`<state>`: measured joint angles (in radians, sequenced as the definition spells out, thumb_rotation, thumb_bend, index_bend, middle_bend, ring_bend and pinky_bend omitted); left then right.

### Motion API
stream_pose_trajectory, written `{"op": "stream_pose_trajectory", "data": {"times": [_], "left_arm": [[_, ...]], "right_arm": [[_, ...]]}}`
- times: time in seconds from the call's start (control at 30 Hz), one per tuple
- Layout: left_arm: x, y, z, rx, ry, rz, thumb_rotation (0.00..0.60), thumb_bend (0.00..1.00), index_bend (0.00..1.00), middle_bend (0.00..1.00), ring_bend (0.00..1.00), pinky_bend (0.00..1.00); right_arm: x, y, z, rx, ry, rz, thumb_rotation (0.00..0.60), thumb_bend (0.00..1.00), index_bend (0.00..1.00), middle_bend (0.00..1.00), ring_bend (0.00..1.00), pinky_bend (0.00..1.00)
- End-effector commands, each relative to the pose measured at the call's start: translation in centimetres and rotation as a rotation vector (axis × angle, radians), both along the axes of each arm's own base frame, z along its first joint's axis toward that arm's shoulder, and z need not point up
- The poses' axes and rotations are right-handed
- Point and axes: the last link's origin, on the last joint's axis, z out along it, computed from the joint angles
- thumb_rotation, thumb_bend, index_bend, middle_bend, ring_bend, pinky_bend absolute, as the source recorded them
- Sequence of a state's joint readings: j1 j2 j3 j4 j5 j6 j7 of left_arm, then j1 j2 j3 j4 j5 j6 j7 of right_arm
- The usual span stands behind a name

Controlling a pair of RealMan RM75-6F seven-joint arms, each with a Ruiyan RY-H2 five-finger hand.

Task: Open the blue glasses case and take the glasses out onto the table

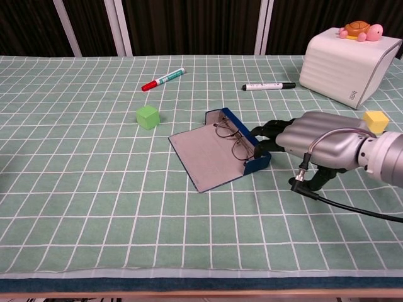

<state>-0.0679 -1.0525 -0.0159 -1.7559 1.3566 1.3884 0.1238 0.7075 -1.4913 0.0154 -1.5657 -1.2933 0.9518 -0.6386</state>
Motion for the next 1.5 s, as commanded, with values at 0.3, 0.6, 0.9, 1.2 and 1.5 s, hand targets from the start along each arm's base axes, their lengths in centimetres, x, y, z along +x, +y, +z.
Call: {"op": "stream_pose_trajectory", "data": {"times": [0.3, 0.6, 0.9, 1.2, 1.5], "left_arm": [[0.0, 0.0, 0.0, -0.001, -0.001, 0.003, 0.600, 0.47, 0.13, 0.00, 0.00, 0.02], [0.0, 0.0, 0.0, -0.004, -0.001, 0.005, 0.600, 0.47, 0.12, 0.00, 0.00, 0.02], [0.0, 0.0, -0.1, -0.005, 0.001, 0.004, 0.600, 0.47, 0.13, 0.00, 0.00, 0.02], [0.0, 0.0, 0.0, -0.003, 0.001, 0.003, 0.600, 0.47, 0.13, 0.00, 0.00, 0.02], [0.0, 0.0, 0.0, 0.000, 0.001, 0.003, 0.600, 0.47, 0.13, 0.00, 0.00, 0.02]], "right_arm": [[-0.7, -1.0, 0.4, -0.022, 0.023, -0.031, 0.600, 0.47, 0.26, 0.00, 0.02, 0.23], [-1.1, -2.1, 0.6, -0.043, 0.035, -0.065, 0.600, 0.47, 0.26, 0.00, 0.02, 0.23], [-1.3, -3.0, 0.8, -0.060, 0.046, -0.089, 0.600, 0.47, 0.26, 0.00, 0.02, 0.23], [-1.2, -4.0, 0.9, -0.080, 0.047, -0.106, 0.600, 0.47, 0.26, 0.00, 0.02, 0.23], [-1.0, -5.0, 0.9, -0.094, 0.048, -0.123, 0.600, 0.47, 0.26, 0.00, 0.02, 0.23]]}}
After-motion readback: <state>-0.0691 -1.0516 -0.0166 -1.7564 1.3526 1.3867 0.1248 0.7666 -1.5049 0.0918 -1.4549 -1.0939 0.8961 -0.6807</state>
